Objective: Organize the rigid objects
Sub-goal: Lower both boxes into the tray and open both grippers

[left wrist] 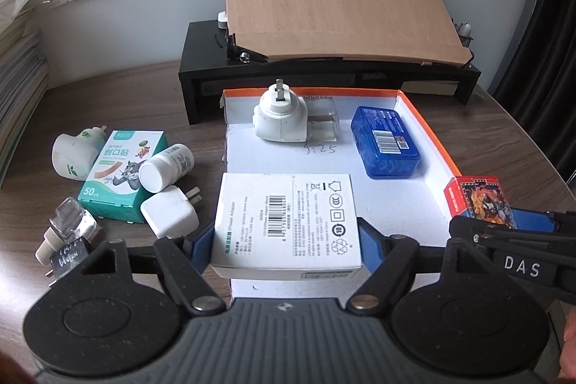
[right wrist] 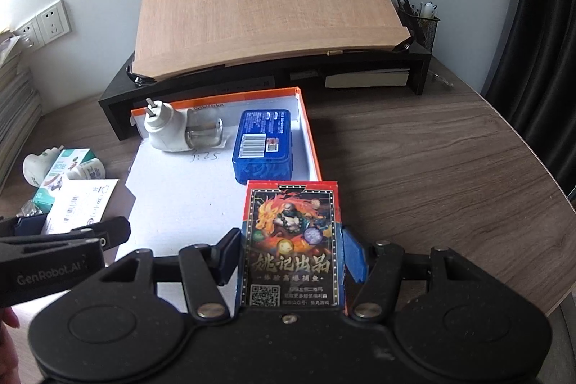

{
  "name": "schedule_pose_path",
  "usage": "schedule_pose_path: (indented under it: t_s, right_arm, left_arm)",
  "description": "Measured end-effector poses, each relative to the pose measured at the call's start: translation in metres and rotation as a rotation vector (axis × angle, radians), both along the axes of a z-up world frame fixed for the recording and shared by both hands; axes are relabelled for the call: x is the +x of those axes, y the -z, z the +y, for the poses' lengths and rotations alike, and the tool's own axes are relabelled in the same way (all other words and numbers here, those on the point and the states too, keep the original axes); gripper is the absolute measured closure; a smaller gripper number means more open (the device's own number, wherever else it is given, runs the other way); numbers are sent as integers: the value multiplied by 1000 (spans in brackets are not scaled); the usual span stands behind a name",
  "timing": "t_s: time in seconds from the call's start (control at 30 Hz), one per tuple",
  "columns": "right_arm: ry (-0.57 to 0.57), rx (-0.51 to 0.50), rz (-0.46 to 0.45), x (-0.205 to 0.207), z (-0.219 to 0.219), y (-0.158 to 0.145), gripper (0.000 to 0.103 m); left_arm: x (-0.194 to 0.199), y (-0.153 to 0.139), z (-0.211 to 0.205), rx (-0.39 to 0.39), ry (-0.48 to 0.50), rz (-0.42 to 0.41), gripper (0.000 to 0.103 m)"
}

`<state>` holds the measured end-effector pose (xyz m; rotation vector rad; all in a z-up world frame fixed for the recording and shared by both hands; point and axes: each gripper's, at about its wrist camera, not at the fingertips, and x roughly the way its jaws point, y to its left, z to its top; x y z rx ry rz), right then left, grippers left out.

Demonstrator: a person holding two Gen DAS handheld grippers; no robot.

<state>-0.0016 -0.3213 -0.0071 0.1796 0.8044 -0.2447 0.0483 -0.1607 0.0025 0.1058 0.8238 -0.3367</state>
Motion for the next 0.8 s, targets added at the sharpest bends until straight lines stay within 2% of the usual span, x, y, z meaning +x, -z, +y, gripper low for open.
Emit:
schedule_pose_path:
  t_s: [0.47,0.53,0.8]
  right_arm:
    - [-12,-29,8,10,2,4,32]
    - [-11,-46,-11,8,2,2,39]
    - [18,-34,-75,-5,-7,-12,39]
  left_arm:
    - [12,9,-7,18,8,6,24]
    - [15,10,-9,22,11,10,24]
    - [16,11,-15,15,20,8,24]
